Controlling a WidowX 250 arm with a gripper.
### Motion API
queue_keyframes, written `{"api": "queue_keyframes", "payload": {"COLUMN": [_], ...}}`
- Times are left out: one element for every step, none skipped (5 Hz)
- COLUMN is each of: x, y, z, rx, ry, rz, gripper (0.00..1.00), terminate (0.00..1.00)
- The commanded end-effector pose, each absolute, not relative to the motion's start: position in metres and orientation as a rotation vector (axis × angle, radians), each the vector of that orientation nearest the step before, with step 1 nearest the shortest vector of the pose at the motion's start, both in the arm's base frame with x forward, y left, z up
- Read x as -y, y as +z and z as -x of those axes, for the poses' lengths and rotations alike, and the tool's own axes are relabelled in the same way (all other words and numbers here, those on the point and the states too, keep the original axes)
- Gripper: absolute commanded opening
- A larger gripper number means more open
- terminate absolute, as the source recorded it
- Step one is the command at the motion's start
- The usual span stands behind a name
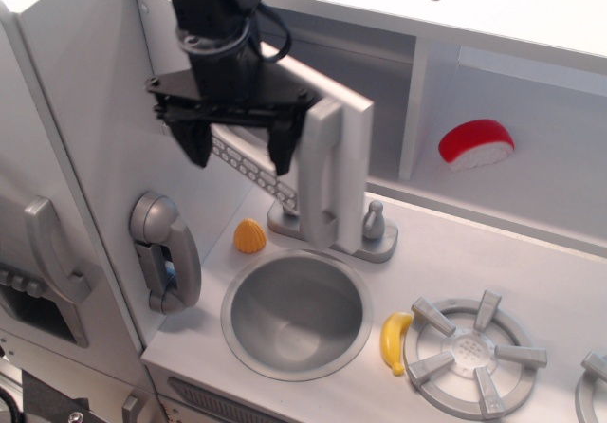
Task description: Close microwave
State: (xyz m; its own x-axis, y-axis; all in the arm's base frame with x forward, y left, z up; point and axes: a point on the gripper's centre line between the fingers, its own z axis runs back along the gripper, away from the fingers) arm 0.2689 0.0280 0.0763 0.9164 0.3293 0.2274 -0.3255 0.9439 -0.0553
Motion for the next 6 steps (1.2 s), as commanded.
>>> {"api": "queue_keyframes", "payload": {"x": [-0.025, -0.027, -0.027, -0.029, -0.028, -0.033], "y": [0.104, 0.107, 0.109, 0.110, 0.108, 0.104], "z": [-0.296, -0.306, -0.311, -0.317, -0.313, -0.290], "rx": [0.381, 0.411, 0.488, 0.553, 0.507, 0.367], "ry": [0.349, 0.366, 0.352, 0.362, 0.336, 0.298], "rz": [0.060, 0.065, 0.063, 0.048, 0.057, 0.082], "gripper": [1.00, 1.00, 1.00, 1.00, 1.00, 1.00], "terminate": [0.00, 0.00, 0.00, 0.00, 0.00, 1.00]}}
